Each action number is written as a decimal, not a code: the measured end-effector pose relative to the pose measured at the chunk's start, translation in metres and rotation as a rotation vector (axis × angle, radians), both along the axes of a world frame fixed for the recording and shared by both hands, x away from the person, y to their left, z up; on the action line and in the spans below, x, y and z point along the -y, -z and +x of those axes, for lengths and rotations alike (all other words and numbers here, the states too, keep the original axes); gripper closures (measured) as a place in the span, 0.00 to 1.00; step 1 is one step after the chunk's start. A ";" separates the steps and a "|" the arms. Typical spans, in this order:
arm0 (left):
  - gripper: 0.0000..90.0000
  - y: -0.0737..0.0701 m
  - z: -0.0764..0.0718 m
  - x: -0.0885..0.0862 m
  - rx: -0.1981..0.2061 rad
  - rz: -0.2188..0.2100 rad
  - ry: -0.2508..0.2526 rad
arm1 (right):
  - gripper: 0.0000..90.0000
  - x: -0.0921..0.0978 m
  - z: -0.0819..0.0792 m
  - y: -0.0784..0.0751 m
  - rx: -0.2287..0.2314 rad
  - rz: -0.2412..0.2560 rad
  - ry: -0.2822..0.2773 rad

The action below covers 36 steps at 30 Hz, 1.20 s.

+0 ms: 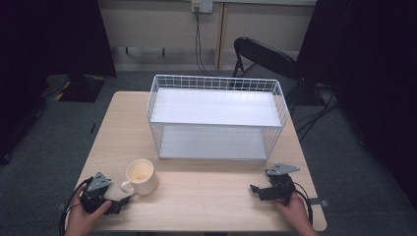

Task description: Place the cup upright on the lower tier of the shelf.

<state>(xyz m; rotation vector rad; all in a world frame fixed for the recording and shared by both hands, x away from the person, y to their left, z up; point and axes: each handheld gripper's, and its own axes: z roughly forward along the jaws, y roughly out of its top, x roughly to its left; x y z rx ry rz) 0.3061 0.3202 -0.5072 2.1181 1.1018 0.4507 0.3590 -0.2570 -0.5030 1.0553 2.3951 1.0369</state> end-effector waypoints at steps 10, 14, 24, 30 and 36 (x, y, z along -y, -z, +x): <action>0.00 0.000 -0.001 0.001 0.000 -0.003 -0.008 | 0.13 0.000 0.000 0.000 0.001 0.000 0.001; 0.00 0.000 -0.003 0.000 0.001 -0.004 0.015 | 0.13 0.000 0.000 0.000 0.002 0.000 0.001; 0.19 -0.008 -0.010 0.001 0.015 -0.027 0.051 | 0.13 0.000 0.000 0.000 0.001 0.000 0.001; 0.19 -0.016 -0.013 0.006 0.031 -0.054 0.067 | 0.13 0.000 0.000 0.000 0.001 0.000 0.001; 0.18 -0.021 -0.014 0.011 0.034 -0.072 0.081 | 0.13 0.000 0.000 0.000 0.001 0.000 0.001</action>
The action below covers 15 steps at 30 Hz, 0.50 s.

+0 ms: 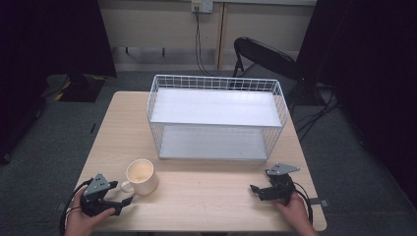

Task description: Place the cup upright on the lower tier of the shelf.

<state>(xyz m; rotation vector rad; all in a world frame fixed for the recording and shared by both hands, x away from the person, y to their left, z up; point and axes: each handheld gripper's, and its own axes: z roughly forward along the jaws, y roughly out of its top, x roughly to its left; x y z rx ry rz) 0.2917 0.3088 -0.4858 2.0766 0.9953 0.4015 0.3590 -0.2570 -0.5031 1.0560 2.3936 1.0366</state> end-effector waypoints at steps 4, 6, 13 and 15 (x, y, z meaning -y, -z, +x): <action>0.18 -0.007 -0.002 0.003 0.002 -0.020 -0.010 | 0.13 0.000 0.000 0.000 0.000 0.000 0.000; 0.18 -0.010 -0.002 0.004 0.006 -0.027 -0.001 | 0.13 0.000 0.000 0.000 0.000 0.000 0.000; 0.18 -0.014 -0.002 0.008 0.011 -0.043 0.003 | 0.13 0.000 0.000 0.000 0.000 0.000 0.000; 0.18 -0.014 -0.001 0.008 0.006 -0.041 -0.009 | 0.13 0.000 0.000 0.000 0.000 0.000 0.000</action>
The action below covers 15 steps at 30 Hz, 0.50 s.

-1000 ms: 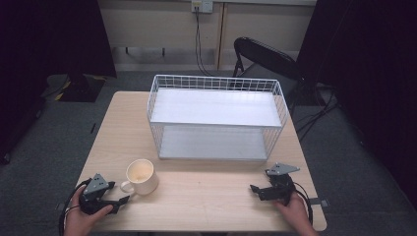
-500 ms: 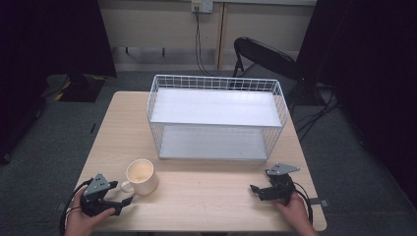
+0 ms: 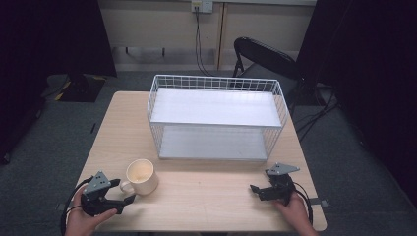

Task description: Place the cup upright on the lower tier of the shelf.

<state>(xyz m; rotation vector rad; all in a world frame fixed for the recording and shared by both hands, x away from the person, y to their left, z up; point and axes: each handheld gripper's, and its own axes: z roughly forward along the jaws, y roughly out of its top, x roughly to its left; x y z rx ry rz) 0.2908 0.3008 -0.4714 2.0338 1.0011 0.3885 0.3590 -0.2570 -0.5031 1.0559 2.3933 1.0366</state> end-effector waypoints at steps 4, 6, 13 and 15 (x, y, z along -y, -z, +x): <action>0.20 -0.002 0.001 0.000 0.010 -0.020 -0.004 | 0.13 0.000 0.000 0.000 0.000 0.000 0.000; 0.24 -0.002 0.001 0.000 0.018 -0.031 -0.001 | 0.13 0.000 0.000 0.000 0.000 0.000 0.000; 0.36 -0.001 0.004 -0.001 0.029 -0.047 0.002 | 0.13 0.000 0.000 0.000 0.000 0.000 0.000; 0.39 -0.001 0.004 -0.001 0.030 -0.050 0.001 | 0.13 0.000 0.000 0.000 0.000 0.000 0.000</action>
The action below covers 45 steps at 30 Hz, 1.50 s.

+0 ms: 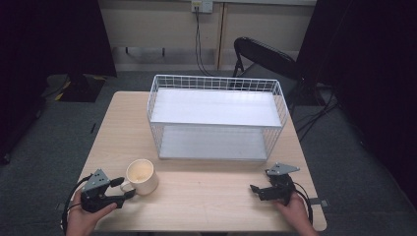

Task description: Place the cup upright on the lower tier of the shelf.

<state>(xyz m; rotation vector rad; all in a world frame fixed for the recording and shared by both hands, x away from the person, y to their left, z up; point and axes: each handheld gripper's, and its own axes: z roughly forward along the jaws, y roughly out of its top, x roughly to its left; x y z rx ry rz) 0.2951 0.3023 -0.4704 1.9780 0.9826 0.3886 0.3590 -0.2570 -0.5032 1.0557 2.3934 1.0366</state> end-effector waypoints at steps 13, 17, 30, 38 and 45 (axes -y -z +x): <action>0.51 -0.004 0.000 -0.004 0.008 -0.038 -0.016 | 0.13 0.000 0.000 0.000 -0.001 0.000 0.001; 0.54 -0.006 0.001 -0.003 0.007 -0.024 -0.003 | 0.13 0.000 0.000 0.000 0.000 0.000 0.000; 0.66 -0.012 -0.001 -0.004 0.006 -0.016 -0.005 | 0.13 0.000 0.000 0.000 0.000 0.000 0.000; 0.67 -0.013 -0.001 -0.003 0.003 -0.001 -0.003 | 0.13 0.000 0.000 0.000 0.000 0.000 0.000; 0.67 -0.015 -0.001 -0.003 0.008 0.010 -0.003 | 0.13 0.000 0.000 0.000 0.000 0.000 0.000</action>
